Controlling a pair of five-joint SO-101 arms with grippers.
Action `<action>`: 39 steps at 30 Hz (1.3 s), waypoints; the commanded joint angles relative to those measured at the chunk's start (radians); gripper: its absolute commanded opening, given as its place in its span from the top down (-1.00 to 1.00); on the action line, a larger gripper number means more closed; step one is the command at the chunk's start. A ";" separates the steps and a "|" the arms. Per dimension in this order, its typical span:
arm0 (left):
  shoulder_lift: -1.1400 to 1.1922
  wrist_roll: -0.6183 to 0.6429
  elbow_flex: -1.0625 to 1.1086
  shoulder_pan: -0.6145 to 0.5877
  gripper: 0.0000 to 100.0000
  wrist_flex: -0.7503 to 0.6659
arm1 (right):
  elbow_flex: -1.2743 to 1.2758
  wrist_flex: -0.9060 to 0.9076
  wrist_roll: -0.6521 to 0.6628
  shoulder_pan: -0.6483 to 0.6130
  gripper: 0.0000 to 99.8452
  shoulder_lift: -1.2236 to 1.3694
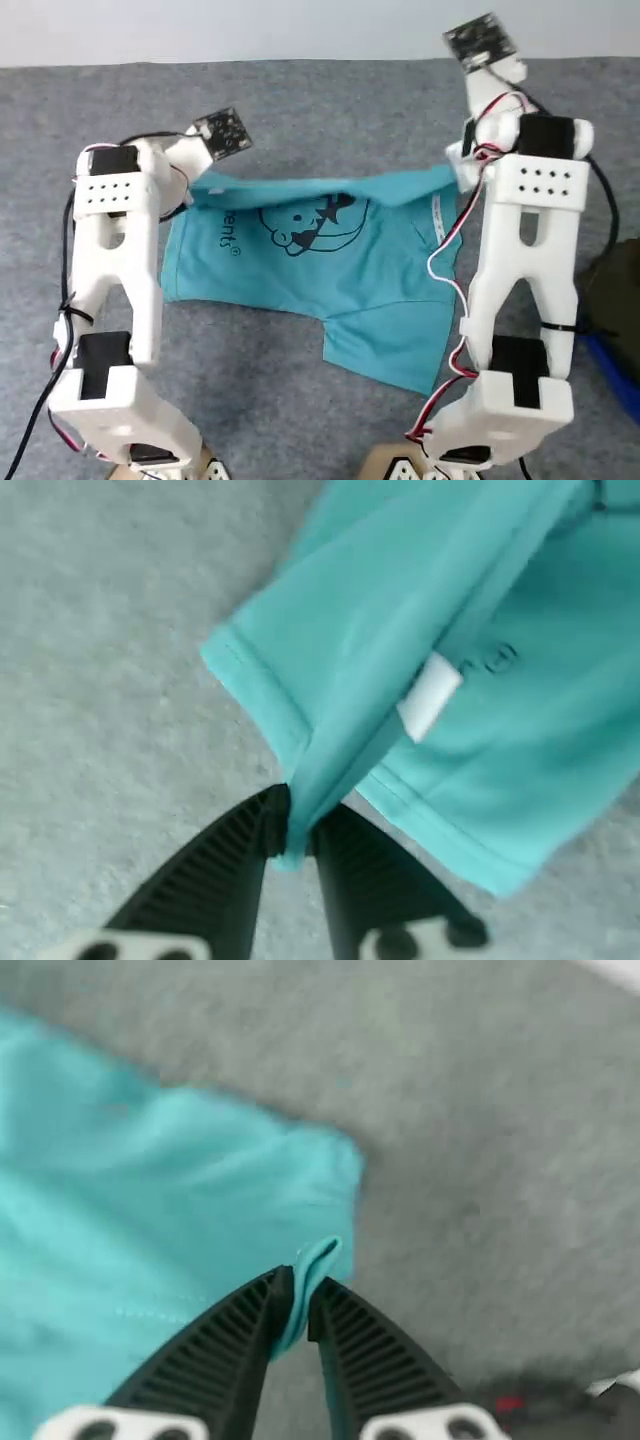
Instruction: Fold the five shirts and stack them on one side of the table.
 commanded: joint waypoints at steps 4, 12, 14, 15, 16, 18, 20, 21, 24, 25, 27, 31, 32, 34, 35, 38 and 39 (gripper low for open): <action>-0.023 -0.018 -0.038 -0.018 0.99 0.084 | 0.025 0.236 -0.020 -0.027 0.98 -0.062; 0.087 -0.018 -0.038 -0.021 0.99 0.100 | 0.414 0.229 -0.104 -0.079 0.98 -0.239; 0.107 -0.018 -0.038 -0.021 0.99 0.095 | 0.509 0.223 -0.138 -0.097 0.98 -0.288; 0.118 -0.018 -0.038 -0.021 0.99 0.091 | 0.551 0.213 -0.155 -0.107 0.98 -0.311; 0.129 -0.018 -0.038 -0.021 0.99 0.080 | 0.594 0.199 -0.178 -0.116 0.98 -0.332; 0.150 -0.018 -0.038 -0.021 0.99 0.061 | 0.671 0.163 -0.226 -0.134 0.98 -0.372; 0.169 -0.018 -0.038 -0.021 0.99 0.044 | 0.738 0.136 -0.267 -0.157 0.98 -0.400; 0.178 -0.018 -0.038 -0.021 0.99 0.037 | 0.770 0.122 -0.288 -0.168 0.98 -0.412; 0.198 -0.018 -0.038 -0.021 0.99 0.011 | 0.861 0.076 -0.339 -0.193 0.98 -0.440; 0.206 -0.018 -0.038 -0.021 0.99 0.002 | 0.890 0.059 -0.347 -0.197 0.98 -0.446; 0.221 -0.018 -0.039 -0.021 0.99 -0.015 | 0.947 0.016 -0.350 -0.196 0.98 -0.456; 0.242 -0.018 -0.041 -0.021 0.99 -0.026 | 1.019 -0.042 -0.344 -0.189 0.98 -0.461; 0.245 -0.018 -0.041 -0.021 0.99 -0.026 | 1.030 -0.050 -0.345 -0.191 0.98 -0.458; 0.255 -0.020 -0.041 -0.021 0.99 -0.026 | 1.053 -0.068 -0.345 -0.193 0.98 -0.458; 0.258 -0.020 -0.042 -0.021 0.99 -0.028 | 1.066 -0.076 -0.345 -0.191 0.98 -0.458; 0.258 -0.020 -0.042 -0.021 0.98 -0.041 | 1.117 -0.090 -0.344 -0.194 0.98 -0.463; 0.258 -0.021 -0.042 -0.021 0.98 -0.041 | 1.126 -0.090 -0.342 -0.194 0.98 -0.463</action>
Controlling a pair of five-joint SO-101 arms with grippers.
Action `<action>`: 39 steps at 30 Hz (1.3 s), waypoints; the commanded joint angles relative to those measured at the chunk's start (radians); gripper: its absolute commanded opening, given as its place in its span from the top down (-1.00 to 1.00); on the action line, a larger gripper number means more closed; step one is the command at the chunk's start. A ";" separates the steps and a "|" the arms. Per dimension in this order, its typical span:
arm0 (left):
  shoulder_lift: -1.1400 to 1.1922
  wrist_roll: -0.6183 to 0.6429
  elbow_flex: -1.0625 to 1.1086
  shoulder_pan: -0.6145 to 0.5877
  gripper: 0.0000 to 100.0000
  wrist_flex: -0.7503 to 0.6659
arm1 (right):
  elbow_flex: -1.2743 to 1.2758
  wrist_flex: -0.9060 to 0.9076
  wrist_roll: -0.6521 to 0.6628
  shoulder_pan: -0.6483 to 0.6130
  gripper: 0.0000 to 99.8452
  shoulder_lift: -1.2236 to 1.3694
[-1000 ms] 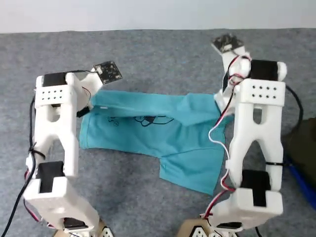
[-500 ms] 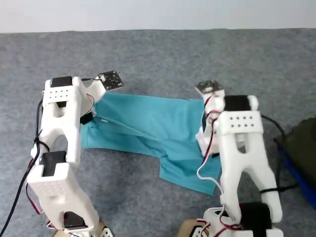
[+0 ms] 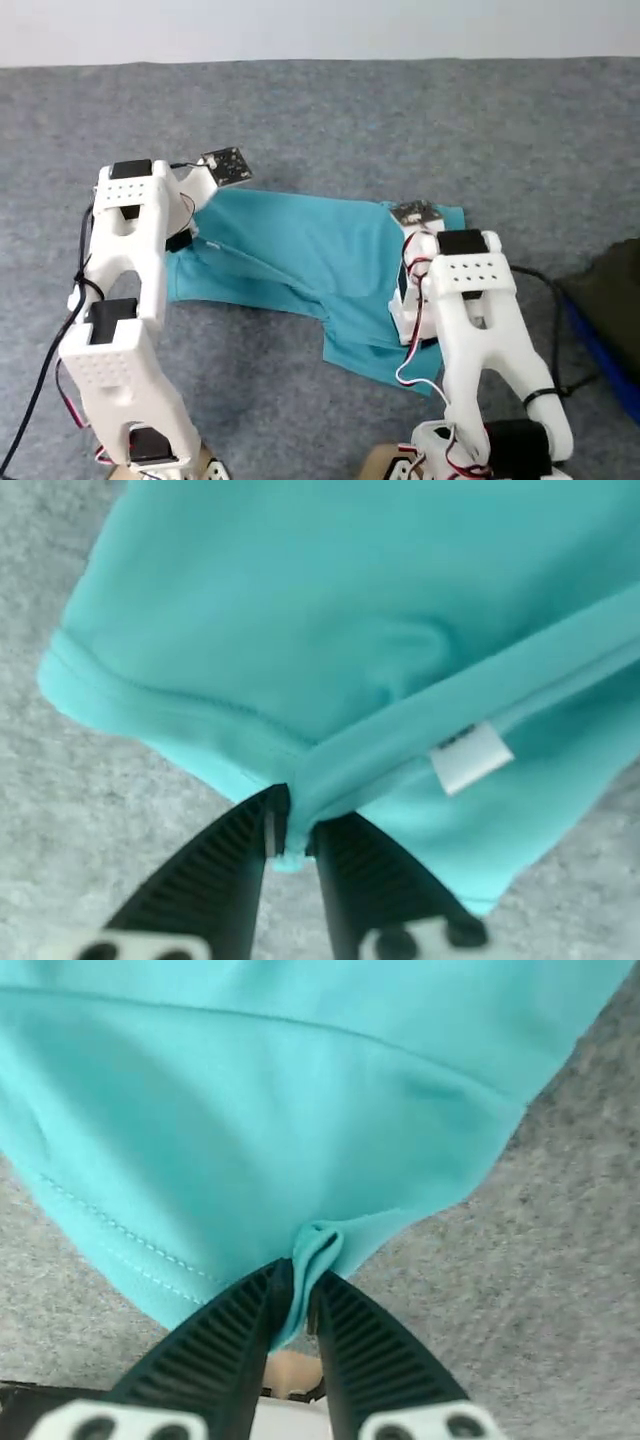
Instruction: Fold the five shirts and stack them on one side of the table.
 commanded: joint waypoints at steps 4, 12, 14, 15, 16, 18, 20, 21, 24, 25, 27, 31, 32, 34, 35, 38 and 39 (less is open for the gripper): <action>-0.012 -0.044 -0.036 -0.006 0.98 -0.017 | 0.018 -0.015 -0.003 -0.004 0.98 -0.044; -0.023 -0.063 -0.053 -0.034 0.84 -0.009 | 0.003 0.067 0.021 -0.004 0.55 -0.047; -0.023 -0.064 -0.077 -0.049 0.82 0.014 | -0.031 0.097 0.020 -0.008 0.53 -0.047; -0.023 -0.064 -0.101 -0.052 0.81 0.034 | -0.052 0.108 0.020 -0.008 0.53 -0.047; -0.023 -0.064 -0.122 -0.057 0.80 0.060 | -0.072 0.116 0.020 -0.008 0.53 -0.047; -0.023 -0.064 -0.168 -0.063 0.80 0.107 | -0.110 0.125 0.023 -0.008 0.53 -0.047; -0.023 -0.066 -0.206 -0.066 0.80 0.143 | -0.150 0.125 0.025 -0.008 0.53 -0.047; -0.023 -0.066 -0.225 -0.068 0.81 0.155 | -0.173 0.125 0.025 -0.007 0.53 -0.045; -0.023 -0.071 -0.278 -0.069 0.81 0.196 | -0.250 0.117 0.025 -0.004 0.53 -0.036; -0.023 -0.089 -0.291 -0.069 0.81 0.219 | -0.269 0.107 0.025 -0.004 0.53 -0.035; -0.023 -0.124 -0.314 -0.069 0.83 0.273 | -0.285 0.073 0.025 -0.002 0.53 -0.035; -0.023 -0.198 -0.390 -0.109 0.93 0.374 | -0.287 0.007 0.026 -0.002 0.53 -0.035; -0.023 -0.215 -0.418 -0.126 0.94 0.397 | -0.287 -0.008 0.026 -0.002 0.53 -0.035; -0.023 -0.227 -0.475 -0.152 0.94 0.437 | -0.285 -0.039 0.026 -0.002 0.53 -0.035; -0.023 -0.226 -0.499 -0.163 0.94 0.448 | -0.285 -0.053 0.026 -0.002 0.53 -0.035; -0.020 -0.222 -0.542 -0.175 0.94 0.448 | -0.285 -0.088 0.026 -0.001 0.53 -0.035; -0.014 -0.215 -0.550 -0.170 0.94 0.445 | -0.285 -0.102 0.026 -0.001 0.53 -0.035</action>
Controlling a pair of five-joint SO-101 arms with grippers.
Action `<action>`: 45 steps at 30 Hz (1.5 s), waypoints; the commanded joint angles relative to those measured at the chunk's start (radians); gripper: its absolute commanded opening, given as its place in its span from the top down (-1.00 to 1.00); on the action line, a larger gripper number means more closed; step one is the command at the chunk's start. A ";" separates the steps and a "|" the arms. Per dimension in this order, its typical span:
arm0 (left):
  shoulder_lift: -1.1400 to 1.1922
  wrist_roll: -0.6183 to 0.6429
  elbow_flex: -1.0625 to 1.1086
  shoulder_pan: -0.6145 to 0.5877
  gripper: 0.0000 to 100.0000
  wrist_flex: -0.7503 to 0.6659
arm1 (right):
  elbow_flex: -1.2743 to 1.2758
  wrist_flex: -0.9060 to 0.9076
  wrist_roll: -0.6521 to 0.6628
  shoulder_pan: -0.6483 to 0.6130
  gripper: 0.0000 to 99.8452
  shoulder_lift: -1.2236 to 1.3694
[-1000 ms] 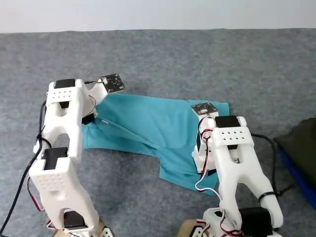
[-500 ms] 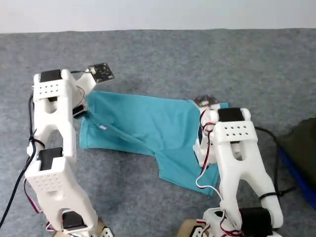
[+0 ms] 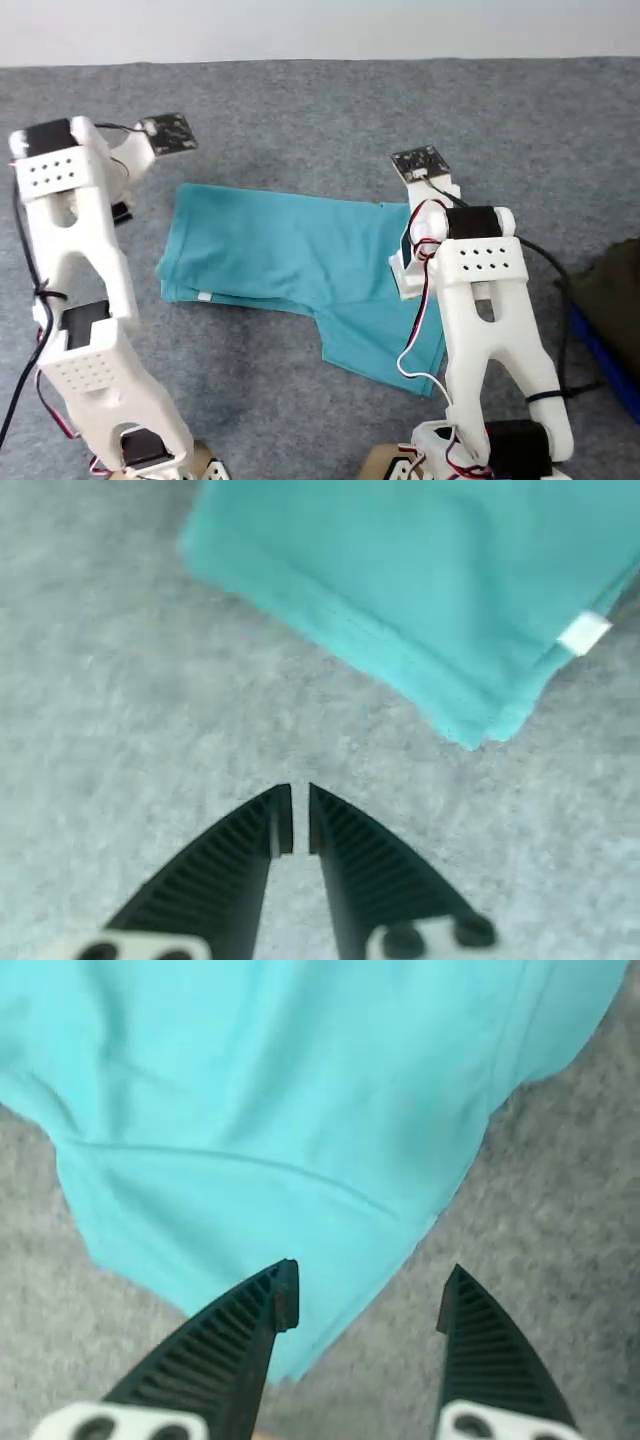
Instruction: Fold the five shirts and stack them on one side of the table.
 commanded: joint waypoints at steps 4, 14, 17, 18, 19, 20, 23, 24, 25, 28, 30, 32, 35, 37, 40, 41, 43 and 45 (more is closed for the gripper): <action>-0.011 0.161 -0.030 0.051 0.94 -0.097 | -0.049 -0.166 -0.003 0.002 0.60 -0.024; -0.011 0.697 0.280 0.227 0.94 -0.574 | -0.146 -0.530 -0.006 0.047 0.87 0.297; -0.011 0.764 0.366 0.256 0.94 -0.640 | -0.244 -0.538 -0.006 0.059 0.96 0.410; -0.011 0.775 0.389 0.265 0.94 -0.657 | -0.276 -0.538 -0.006 0.064 0.97 0.447; -0.011 0.781 0.414 0.272 0.94 -0.677 | -0.310 -0.538 -0.006 0.067 0.98 0.484; -0.011 0.784 0.435 0.275 0.94 -0.698 | -0.344 -0.538 -0.006 0.068 0.98 0.519; 0.011 0.784 0.479 0.278 0.94 -0.747 | -0.428 -0.533 -0.002 0.076 0.98 0.634; 0.032 0.784 0.479 0.276 0.94 -0.752 | -0.453 -0.530 -0.002 0.079 0.98 0.673; 0.057 0.784 0.476 0.273 0.94 -0.753 | -0.476 -0.530 -0.002 0.082 0.98 0.708; 0.094 0.783 0.421 0.270 0.94 -0.723 | -0.543 -0.530 -0.002 0.116 0.98 0.797; 0.117 0.779 0.381 0.270 0.94 -0.692 | -0.588 -0.529 -0.002 0.142 0.98 0.846; 0.147 0.779 0.341 0.267 0.94 -0.666 | -0.617 -0.529 0.000 0.166 0.98 0.880; 0.192 0.778 0.263 0.252 0.94 -0.600 | -0.638 -0.527 0.000 0.194 0.98 0.901; 0.219 0.778 0.214 0.239 0.94 -0.562 | -0.638 -0.527 0.000 0.199 0.98 0.900; 0.236 0.778 0.157 0.215 0.94 -0.511 | -0.657 -0.503 0.000 0.191 0.98 0.880; 0.233 0.778 0.140 0.210 0.94 -0.493 | -0.669 -0.487 0.000 0.185 0.98 0.871; 0.219 0.779 0.104 0.204 0.94 -0.446 | -0.690 -0.461 0.000 0.165 0.98 0.849; 0.199 0.779 0.067 0.206 0.94 -0.400 | -0.717 -0.426 0.000 0.150 0.98 0.828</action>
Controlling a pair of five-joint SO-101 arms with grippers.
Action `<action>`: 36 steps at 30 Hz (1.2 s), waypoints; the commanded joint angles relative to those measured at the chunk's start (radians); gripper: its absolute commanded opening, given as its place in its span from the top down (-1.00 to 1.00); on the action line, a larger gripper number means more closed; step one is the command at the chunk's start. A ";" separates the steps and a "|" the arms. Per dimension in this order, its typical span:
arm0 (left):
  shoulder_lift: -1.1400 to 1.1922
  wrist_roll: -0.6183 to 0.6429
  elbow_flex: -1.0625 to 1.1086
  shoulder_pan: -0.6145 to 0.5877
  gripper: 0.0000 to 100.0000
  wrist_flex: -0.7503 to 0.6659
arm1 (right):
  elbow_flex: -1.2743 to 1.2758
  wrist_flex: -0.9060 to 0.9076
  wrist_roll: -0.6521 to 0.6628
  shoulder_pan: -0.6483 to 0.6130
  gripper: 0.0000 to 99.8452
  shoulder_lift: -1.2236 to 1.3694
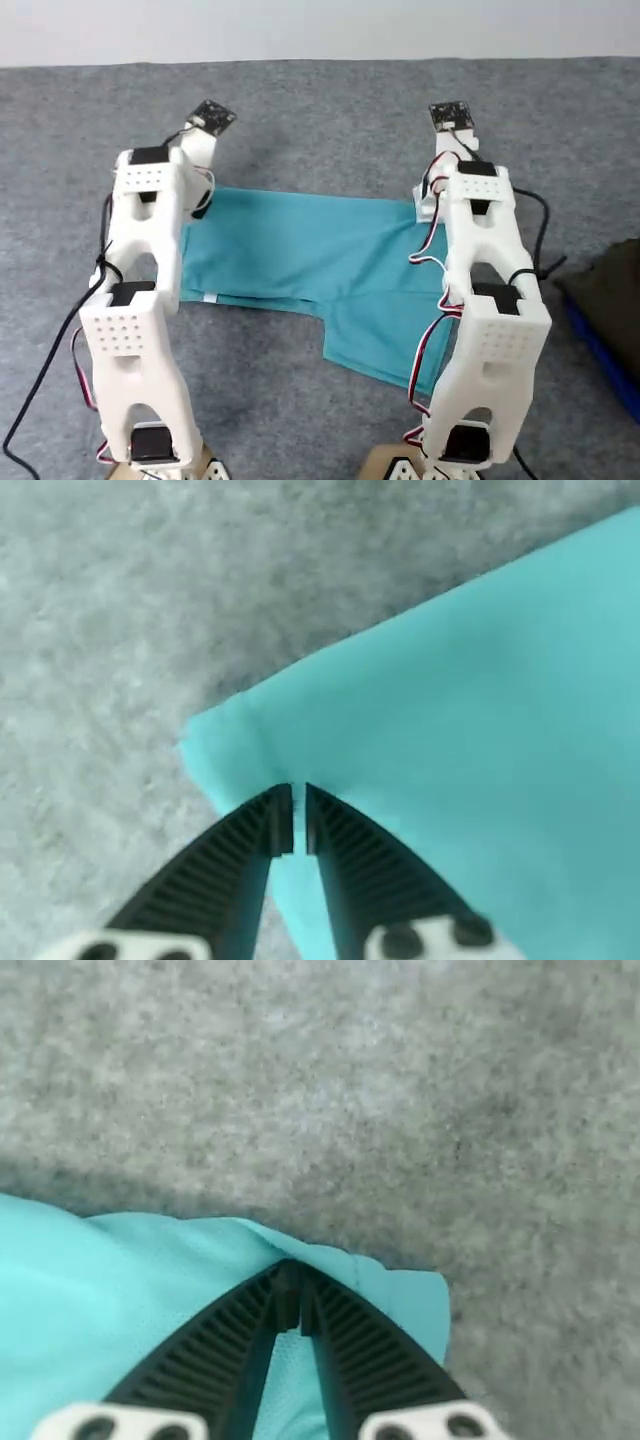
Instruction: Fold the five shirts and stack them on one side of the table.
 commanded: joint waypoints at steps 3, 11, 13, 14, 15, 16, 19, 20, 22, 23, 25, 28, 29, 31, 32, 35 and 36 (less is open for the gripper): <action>-0.092 0.008 -0.119 -0.003 0.94 0.101 | -0.097 0.079 0.000 -0.044 0.98 -0.124; -0.224 0.009 -0.127 -0.002 0.97 0.120 | -0.095 0.166 -0.005 -0.113 0.98 -0.257; -0.249 0.009 -0.127 0.011 0.98 0.133 | -0.095 0.199 -0.008 -0.127 0.98 -0.292; -0.258 0.009 -0.127 0.018 0.98 0.147 | -0.095 0.217 -0.008 -0.133 0.98 -0.312; -0.267 0.009 -0.127 0.023 0.98 0.164 | -0.095 0.237 -0.008 -0.137 0.98 -0.335; -0.278 0.009 -0.127 0.035 0.98 0.180 | -0.095 0.259 -0.008 -0.137 0.98 -0.360; -0.299 0.009 -0.127 0.071 0.98 0.250 | -0.095 0.323 -0.008 -0.130 0.98 -0.452; -0.304 0.009 -0.127 0.091 0.98 0.279 | -0.095 0.348 -0.008 -0.128 0.98 -0.487; -0.304 0.009 -0.127 0.137 0.98 0.338 | -0.095 0.387 -0.008 -0.114 0.98 -0.570; -0.302 0.009 -0.127 0.163 0.98 0.365 | -0.095 0.403 -0.008 -0.108 0.98 -0.615; -0.301 0.009 -0.127 0.215 0.98 0.405 | -0.095 0.424 -0.006 -0.099 0.98 -0.702; -0.304 0.009 -0.127 0.287 0.98 0.433 | -0.095 0.438 -0.002 -0.074 0.98 -0.829; -0.305 0.009 -0.125 0.313 0.98 0.440 | -0.095 0.440 0.000 -0.064 0.98 -0.871; -0.307 0.009 -0.125 0.367 0.98 0.457 | -0.095 0.440 0.000 -0.025 0.98 -0.941; -0.305 0.009 -0.125 0.396 0.98 0.468 | -0.095 0.440 0.000 -0.007 0.98 -0.974; -0.299 0.011 -0.124 0.486 0.98 0.489 | -0.095 0.440 0.000 0.051 0.98 -1.058; -0.299 0.011 -0.120 0.520 0.98 0.493 | -0.095 0.440 0.000 0.070 0.98 -1.082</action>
